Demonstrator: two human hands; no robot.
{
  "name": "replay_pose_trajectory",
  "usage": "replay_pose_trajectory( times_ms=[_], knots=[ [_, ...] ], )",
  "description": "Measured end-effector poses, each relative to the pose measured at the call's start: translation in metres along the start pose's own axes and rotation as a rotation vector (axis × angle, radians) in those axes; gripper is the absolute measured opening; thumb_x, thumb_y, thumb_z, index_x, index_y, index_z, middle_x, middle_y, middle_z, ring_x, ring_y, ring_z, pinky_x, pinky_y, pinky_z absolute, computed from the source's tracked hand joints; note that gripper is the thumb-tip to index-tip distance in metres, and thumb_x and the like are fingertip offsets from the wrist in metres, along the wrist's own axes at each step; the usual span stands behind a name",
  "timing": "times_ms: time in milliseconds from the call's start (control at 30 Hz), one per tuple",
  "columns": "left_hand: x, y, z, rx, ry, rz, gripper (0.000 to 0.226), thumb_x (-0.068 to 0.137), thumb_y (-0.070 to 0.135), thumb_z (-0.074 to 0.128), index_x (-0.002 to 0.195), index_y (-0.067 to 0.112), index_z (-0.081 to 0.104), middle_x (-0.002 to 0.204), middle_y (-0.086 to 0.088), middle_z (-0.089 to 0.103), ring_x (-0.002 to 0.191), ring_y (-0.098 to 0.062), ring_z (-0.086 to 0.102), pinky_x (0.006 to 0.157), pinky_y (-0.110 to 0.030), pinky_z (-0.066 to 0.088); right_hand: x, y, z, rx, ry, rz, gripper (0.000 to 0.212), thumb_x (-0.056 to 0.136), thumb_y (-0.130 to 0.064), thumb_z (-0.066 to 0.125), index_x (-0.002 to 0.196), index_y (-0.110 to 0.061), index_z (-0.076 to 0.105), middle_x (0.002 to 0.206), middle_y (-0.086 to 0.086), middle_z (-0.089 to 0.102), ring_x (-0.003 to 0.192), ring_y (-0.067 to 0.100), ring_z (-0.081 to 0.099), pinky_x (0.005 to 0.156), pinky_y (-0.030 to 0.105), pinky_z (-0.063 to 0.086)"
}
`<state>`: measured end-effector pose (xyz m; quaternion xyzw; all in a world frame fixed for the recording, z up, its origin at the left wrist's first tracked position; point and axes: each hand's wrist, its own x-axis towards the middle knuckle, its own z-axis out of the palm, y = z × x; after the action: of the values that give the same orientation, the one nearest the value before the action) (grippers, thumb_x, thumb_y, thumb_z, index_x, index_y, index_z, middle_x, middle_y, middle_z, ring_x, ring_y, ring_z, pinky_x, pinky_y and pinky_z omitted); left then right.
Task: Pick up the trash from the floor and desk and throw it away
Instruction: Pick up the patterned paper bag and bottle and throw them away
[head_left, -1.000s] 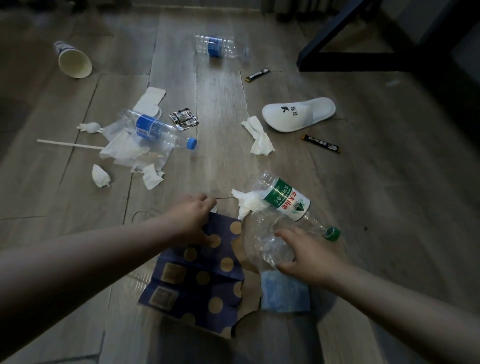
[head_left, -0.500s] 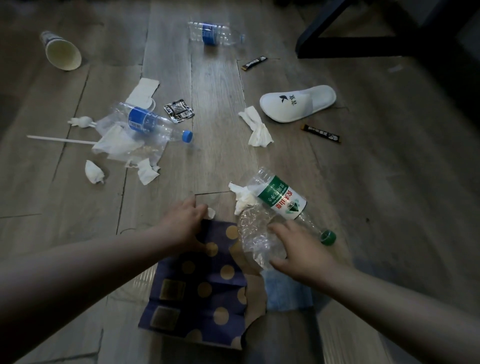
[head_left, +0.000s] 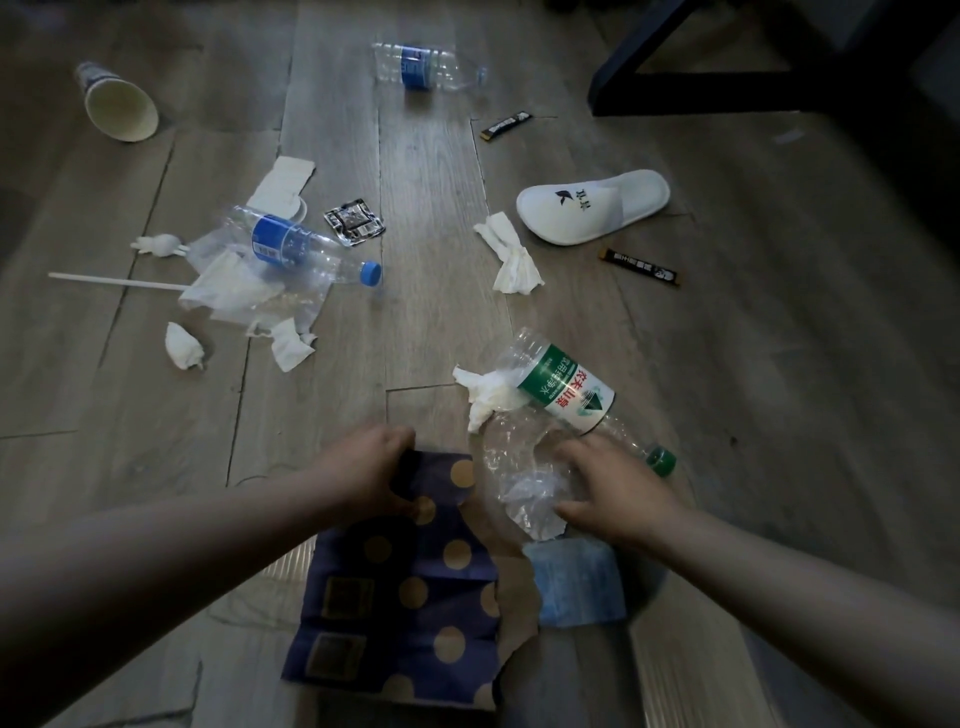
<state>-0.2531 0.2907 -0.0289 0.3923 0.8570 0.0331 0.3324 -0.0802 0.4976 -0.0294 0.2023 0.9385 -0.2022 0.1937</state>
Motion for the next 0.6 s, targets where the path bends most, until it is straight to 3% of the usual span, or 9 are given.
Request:
replay_pose_trajectory(
  times_ms=[133, 200, 367, 533, 600],
  knots=[
    [0.0, 0.001, -0.002, -0.075, -0.03, -0.028, 0.059, 0.072, 0.035, 0.079, 0.12, 0.024, 0.047, 0.114, 0.002, 0.058, 0.1, -0.015, 0.057, 0.083, -0.034, 0.054, 0.004, -0.002, -0.001, 0.062, 0.069, -0.022, 0.016, 0.083, -0.03, 0.066, 0.095, -0.024, 0.058, 0.112, -0.003, 0.053, 0.101, 0.013, 0.051, 0.081, 0.026, 0.043],
    [0.001, 0.002, -0.003, -0.118, -0.036, -0.039, 0.058, 0.072, 0.033, 0.08, 0.121, 0.024, 0.05, 0.113, 0.003, 0.059, 0.099, -0.014, 0.058, 0.082, -0.032, 0.054, 0.004, -0.002, -0.001, 0.071, 0.09, -0.012, 0.01, 0.084, -0.031, 0.065, 0.085, -0.026, 0.056, 0.109, -0.003, 0.052, 0.098, 0.014, 0.05, 0.079, 0.027, 0.042],
    [0.008, 0.007, -0.015, -0.291, 0.067, -0.082, 0.033, 0.071, 0.03, 0.082, 0.096, 0.021, 0.064, 0.092, 0.003, 0.064, 0.083, -0.01, 0.06, 0.07, -0.028, 0.053, 0.005, 0.003, -0.006, 0.128, 0.138, -0.01, 0.014, 0.084, -0.034, 0.065, 0.079, -0.031, 0.053, 0.101, -0.009, 0.044, 0.095, 0.009, 0.047, 0.075, 0.022, 0.038],
    [0.009, 0.005, -0.038, -0.281, -0.038, 0.038, 0.029, 0.069, 0.037, 0.081, 0.089, 0.025, 0.065, 0.105, 0.009, 0.055, 0.091, -0.008, 0.058, 0.078, -0.031, 0.055, 0.005, 0.009, -0.004, 0.102, 0.091, -0.015, 0.014, 0.086, -0.034, 0.062, 0.079, -0.032, 0.05, 0.096, -0.008, 0.046, 0.088, 0.01, 0.049, 0.065, 0.022, 0.033],
    [0.009, 0.004, -0.04, -0.257, -0.065, 0.092, 0.029, 0.071, 0.035, 0.08, 0.095, 0.023, 0.066, 0.113, 0.011, 0.051, 0.097, -0.008, 0.056, 0.084, -0.032, 0.054, 0.005, 0.01, -0.004, 0.129, 0.079, -0.023, 0.008, 0.086, -0.035, 0.063, 0.088, -0.031, 0.056, 0.098, -0.009, 0.047, 0.09, 0.009, 0.049, 0.07, 0.024, 0.038]
  ],
)
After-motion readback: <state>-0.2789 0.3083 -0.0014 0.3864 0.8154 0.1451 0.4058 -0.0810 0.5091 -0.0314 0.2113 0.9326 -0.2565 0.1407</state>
